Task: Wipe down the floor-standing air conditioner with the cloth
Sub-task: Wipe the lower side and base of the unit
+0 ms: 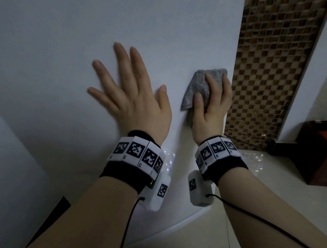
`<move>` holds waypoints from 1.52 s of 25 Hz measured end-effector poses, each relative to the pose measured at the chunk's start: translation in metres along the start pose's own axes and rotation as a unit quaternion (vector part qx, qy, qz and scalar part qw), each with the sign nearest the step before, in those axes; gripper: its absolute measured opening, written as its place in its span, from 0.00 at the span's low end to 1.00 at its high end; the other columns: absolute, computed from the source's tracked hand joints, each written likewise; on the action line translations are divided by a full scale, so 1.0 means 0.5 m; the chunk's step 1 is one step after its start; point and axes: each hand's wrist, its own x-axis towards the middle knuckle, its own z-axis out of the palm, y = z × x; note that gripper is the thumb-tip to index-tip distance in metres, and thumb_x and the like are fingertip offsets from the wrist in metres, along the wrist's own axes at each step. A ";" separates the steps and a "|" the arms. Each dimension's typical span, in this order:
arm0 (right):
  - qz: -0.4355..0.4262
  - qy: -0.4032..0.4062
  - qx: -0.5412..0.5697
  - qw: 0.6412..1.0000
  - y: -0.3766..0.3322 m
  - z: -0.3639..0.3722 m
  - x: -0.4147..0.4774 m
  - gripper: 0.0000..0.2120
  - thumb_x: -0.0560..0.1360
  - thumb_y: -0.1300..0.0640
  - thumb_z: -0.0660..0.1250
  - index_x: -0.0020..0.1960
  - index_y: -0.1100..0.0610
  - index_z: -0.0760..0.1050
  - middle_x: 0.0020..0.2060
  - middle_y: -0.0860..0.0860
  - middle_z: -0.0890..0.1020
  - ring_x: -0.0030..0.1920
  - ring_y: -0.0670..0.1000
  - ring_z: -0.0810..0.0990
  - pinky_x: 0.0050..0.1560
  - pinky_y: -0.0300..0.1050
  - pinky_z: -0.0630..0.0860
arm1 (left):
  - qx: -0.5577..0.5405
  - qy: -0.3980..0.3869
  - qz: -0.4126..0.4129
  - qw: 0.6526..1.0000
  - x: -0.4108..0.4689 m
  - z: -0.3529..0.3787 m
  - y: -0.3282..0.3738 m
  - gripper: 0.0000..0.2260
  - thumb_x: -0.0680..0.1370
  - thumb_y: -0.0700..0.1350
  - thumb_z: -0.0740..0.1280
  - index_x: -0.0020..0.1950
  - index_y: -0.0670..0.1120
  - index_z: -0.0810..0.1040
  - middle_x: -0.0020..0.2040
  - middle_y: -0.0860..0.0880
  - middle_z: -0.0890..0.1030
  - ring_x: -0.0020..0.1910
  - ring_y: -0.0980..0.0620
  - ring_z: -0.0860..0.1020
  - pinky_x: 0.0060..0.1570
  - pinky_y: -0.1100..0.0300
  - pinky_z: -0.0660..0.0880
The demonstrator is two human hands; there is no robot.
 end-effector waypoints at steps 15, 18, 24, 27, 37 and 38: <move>0.087 0.048 0.018 0.995 0.003 -0.003 0.012 0.21 0.79 0.58 0.59 0.71 0.57 0.64 0.73 0.60 0.56 0.72 0.57 0.56 0.70 0.40 0.49 | -0.003 0.018 -0.012 1.000 0.001 0.005 0.005 0.36 0.75 0.56 0.61 0.78 0.45 0.50 0.78 0.43 0.51 0.75 0.32 0.48 0.69 0.31 0.45; 0.098 0.053 0.043 0.993 0.002 -0.016 0.039 0.20 0.79 0.58 0.60 0.71 0.56 0.65 0.73 0.59 0.56 0.73 0.56 0.56 0.71 0.41 0.50 | -0.013 0.023 -0.014 1.000 0.002 0.004 0.004 0.34 0.76 0.55 0.60 0.78 0.46 0.51 0.78 0.44 0.52 0.75 0.33 0.48 0.70 0.33 0.44; -0.024 -0.019 0.011 0.999 -0.037 -0.009 0.037 0.19 0.78 0.58 0.62 0.69 0.54 0.67 0.73 0.58 0.57 0.73 0.59 0.55 0.72 0.48 0.51 | -0.021 0.039 -0.005 0.999 0.024 -0.003 0.001 0.33 0.76 0.52 0.61 0.77 0.45 0.53 0.78 0.43 0.52 0.75 0.35 0.48 0.70 0.34 0.43; 0.040 0.031 0.041 0.998 -0.040 -0.022 0.079 0.20 0.77 0.56 0.60 0.69 0.56 0.67 0.73 0.59 0.57 0.73 0.57 0.56 0.71 0.43 0.50 | -0.019 0.045 -0.004 0.999 0.036 -0.008 0.003 0.33 0.76 0.52 0.61 0.77 0.44 0.53 0.78 0.43 0.53 0.75 0.35 0.49 0.70 0.34 0.44; 0.111 0.080 0.045 0.990 -0.048 -0.027 0.123 0.20 0.80 0.58 0.59 0.71 0.56 0.65 0.73 0.59 0.58 0.73 0.57 0.57 0.67 0.35 0.49 | -0.011 0.053 -0.016 0.998 0.044 -0.010 0.009 0.34 0.75 0.54 0.61 0.78 0.45 0.52 0.78 0.44 0.53 0.76 0.36 0.49 0.70 0.33 0.44; 0.091 0.070 0.035 0.993 -0.052 -0.025 0.116 0.20 0.79 0.58 0.59 0.71 0.56 0.65 0.73 0.59 0.58 0.73 0.57 0.56 0.67 0.36 0.49 | -0.012 0.055 -0.020 0.998 0.046 -0.010 0.011 0.34 0.75 0.54 0.61 0.78 0.46 0.52 0.78 0.44 0.53 0.76 0.36 0.49 0.70 0.34 0.44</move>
